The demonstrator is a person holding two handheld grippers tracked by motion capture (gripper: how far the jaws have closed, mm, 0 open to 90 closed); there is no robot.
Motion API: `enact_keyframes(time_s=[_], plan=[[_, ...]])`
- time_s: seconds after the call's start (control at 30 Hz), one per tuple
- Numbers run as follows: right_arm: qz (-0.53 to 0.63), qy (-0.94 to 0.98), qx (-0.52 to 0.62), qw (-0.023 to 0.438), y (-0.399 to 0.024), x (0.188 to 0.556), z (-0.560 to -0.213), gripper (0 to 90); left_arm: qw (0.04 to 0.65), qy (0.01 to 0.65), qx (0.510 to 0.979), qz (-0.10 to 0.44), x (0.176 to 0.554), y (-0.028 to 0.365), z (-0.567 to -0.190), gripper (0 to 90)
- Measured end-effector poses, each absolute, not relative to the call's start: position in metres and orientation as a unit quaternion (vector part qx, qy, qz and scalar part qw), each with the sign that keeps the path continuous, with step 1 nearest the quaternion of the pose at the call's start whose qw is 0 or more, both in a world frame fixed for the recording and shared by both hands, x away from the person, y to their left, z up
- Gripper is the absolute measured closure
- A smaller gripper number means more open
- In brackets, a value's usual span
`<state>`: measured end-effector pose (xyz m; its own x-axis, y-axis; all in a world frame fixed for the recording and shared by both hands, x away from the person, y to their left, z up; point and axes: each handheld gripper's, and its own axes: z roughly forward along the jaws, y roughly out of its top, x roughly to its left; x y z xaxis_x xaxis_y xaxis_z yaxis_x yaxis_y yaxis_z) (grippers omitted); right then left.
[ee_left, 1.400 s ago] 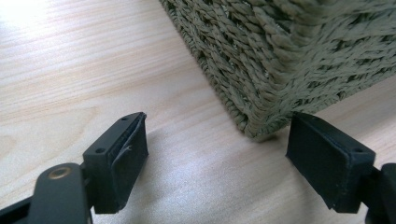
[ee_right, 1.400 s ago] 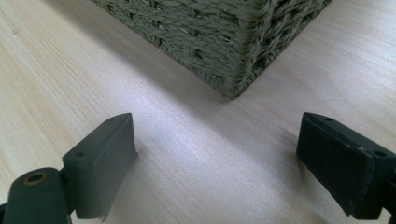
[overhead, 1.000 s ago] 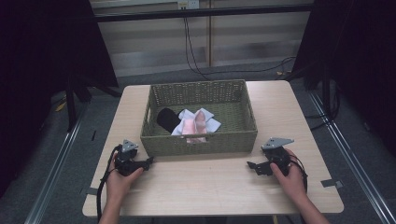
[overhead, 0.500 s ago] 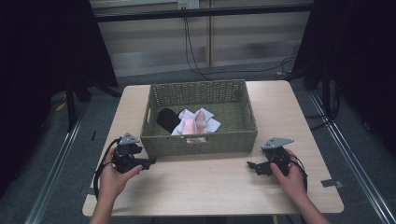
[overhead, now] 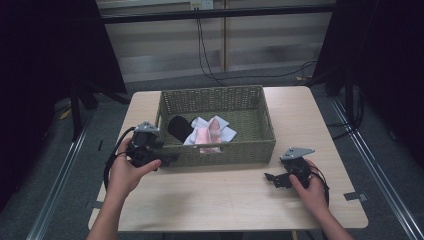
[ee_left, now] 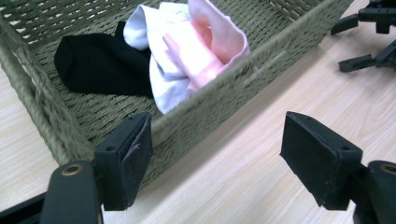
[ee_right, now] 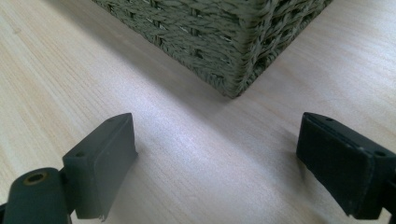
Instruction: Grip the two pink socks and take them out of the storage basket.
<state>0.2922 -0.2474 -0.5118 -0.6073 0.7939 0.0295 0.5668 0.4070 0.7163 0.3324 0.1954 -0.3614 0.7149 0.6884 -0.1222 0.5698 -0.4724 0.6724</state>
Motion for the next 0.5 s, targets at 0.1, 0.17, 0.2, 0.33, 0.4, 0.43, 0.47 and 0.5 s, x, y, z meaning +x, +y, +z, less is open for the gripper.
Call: enact_keyframes(time_s=[0.1, 0.17, 0.2, 0.33, 0.4, 0.43, 0.47, 0.5], plan=[[0.355, 0.823, 0.413, 0.160, -0.247, 0.292, -0.512, 11.2, 0.358, 0.368, 0.855, 0.075, 0.338, 0.192, -0.355, 24.6], [0.355, 0.823, 0.413, 0.160, -0.247, 0.292, -0.512, 11.2, 0.357, 0.369, 0.855, 0.076, 0.340, 0.191, -0.353, 24.7], [0.355, 0.823, 0.413, 0.160, -0.247, 0.292, -0.512, 11.2, 0.358, 0.368, 0.855, 0.072, 0.342, 0.191, -0.351, 24.7], [0.355, 0.823, 0.413, 0.160, -0.247, 0.292, -0.512, 11.2, 0.348, 0.372, 0.858, 0.067, 0.351, 0.186, -0.347, 24.7], [0.355, 0.823, 0.414, 0.160, -0.247, 0.292, -0.512, 11.2, 0.349, 0.371, 0.858, 0.061, 0.355, 0.183, -0.346, 24.7], [0.355, 0.823, 0.414, 0.160, -0.247, 0.292, -0.512, 11.2, 0.349, 0.375, 0.857, 0.058, 0.359, 0.179, -0.345, 24.7], [0.355, 0.823, 0.414, 0.160, -0.247, 0.292, -0.512, 11.2, 0.349, 0.375, 0.857, 0.058, 0.359, 0.179, -0.345, 24.7], [0.355, 0.823, 0.414, 0.160, -0.247, 0.292, -0.512, 11.2, 0.347, 0.374, 0.858, 0.057, 0.362, 0.178, -0.344, 24.7]])
